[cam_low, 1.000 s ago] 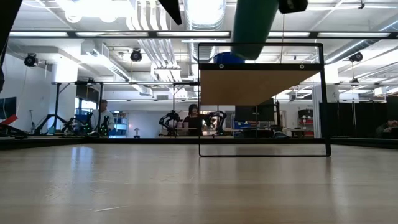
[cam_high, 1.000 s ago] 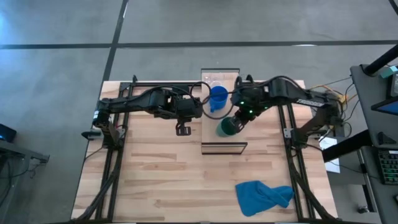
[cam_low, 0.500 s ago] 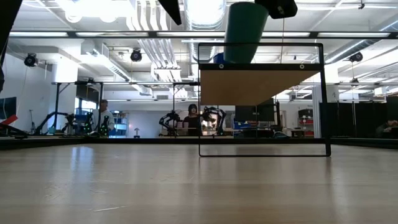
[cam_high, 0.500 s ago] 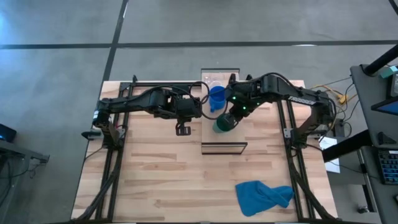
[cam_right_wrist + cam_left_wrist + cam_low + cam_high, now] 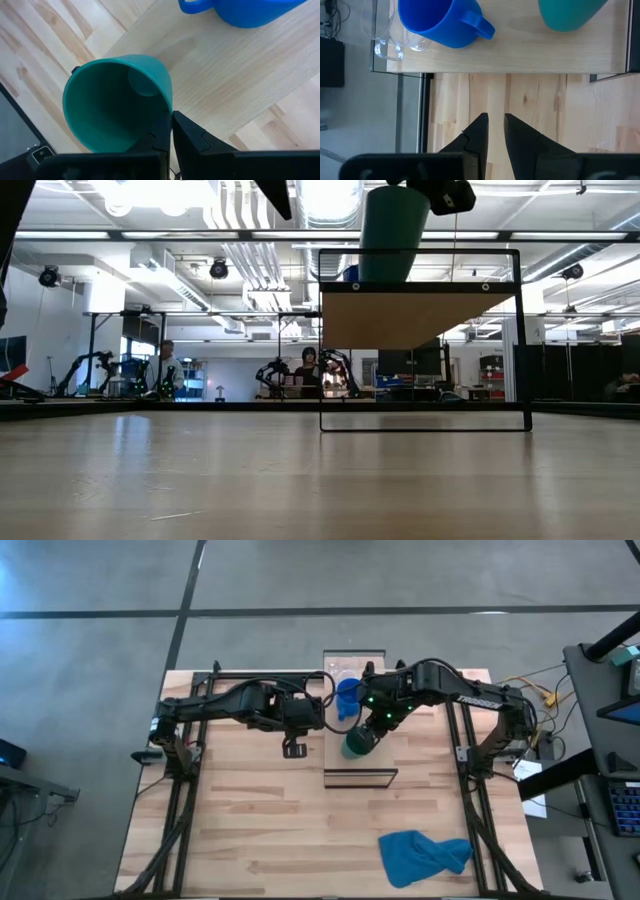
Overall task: Stack small to large cups/mugs on shelf
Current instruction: Put the green cup on the shelf
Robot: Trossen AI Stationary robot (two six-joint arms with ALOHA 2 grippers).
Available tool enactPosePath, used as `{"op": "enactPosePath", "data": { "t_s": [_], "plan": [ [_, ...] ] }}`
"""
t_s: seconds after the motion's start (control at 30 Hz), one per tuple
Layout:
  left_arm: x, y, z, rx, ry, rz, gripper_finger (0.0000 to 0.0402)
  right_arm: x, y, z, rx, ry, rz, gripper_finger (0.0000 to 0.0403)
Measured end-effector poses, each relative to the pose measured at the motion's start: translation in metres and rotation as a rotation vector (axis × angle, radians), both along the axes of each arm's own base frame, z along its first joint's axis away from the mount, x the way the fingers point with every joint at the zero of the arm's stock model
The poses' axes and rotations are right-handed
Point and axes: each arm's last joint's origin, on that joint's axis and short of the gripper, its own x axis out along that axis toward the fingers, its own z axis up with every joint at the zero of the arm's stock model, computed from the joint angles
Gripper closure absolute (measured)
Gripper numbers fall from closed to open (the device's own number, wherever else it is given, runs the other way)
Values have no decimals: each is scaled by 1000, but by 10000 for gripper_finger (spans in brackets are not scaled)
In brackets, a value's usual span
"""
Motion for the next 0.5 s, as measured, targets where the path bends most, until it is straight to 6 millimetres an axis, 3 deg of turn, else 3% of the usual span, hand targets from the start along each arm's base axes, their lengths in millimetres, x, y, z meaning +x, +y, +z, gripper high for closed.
{"op": "enactPosePath", "data": {
  "t_s": [0.5],
  "plan": [
    [0,0,0,-17,1,-8,354,-1,0,-1,-7,9,56,394]
  ]
}}
